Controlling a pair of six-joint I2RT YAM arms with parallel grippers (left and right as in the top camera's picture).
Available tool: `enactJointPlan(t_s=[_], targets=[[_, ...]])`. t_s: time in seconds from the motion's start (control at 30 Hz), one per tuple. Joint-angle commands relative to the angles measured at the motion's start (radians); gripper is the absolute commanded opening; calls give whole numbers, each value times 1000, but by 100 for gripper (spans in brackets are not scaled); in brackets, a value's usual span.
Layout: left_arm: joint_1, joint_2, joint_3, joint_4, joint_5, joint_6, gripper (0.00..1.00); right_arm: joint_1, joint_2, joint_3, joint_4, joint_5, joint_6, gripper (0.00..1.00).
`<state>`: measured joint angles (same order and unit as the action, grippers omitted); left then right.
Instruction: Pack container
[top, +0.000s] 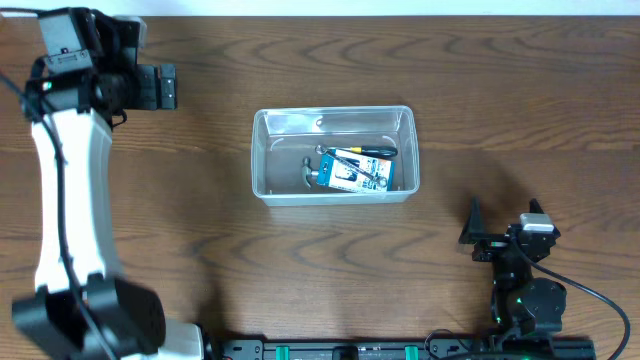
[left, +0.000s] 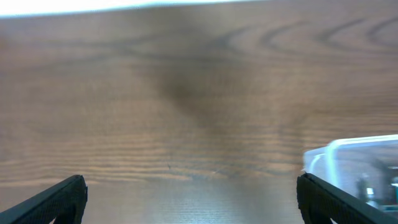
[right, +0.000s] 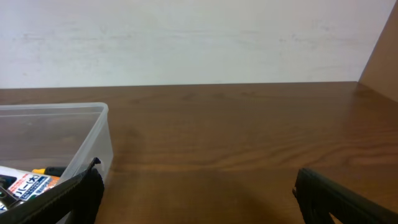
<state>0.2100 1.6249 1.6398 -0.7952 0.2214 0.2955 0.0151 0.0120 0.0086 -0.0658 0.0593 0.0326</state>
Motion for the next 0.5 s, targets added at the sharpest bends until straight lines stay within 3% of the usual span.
enactJointPlan(t_s=[0.0,0.47], targets=[[-22,-74,0,0,-6,6,98,-9,-6,-3,-4,-4,-11,99],[-146,-468,0,-8,-5,6,98,-9,-6,-3,-4,-4,-11,99]])
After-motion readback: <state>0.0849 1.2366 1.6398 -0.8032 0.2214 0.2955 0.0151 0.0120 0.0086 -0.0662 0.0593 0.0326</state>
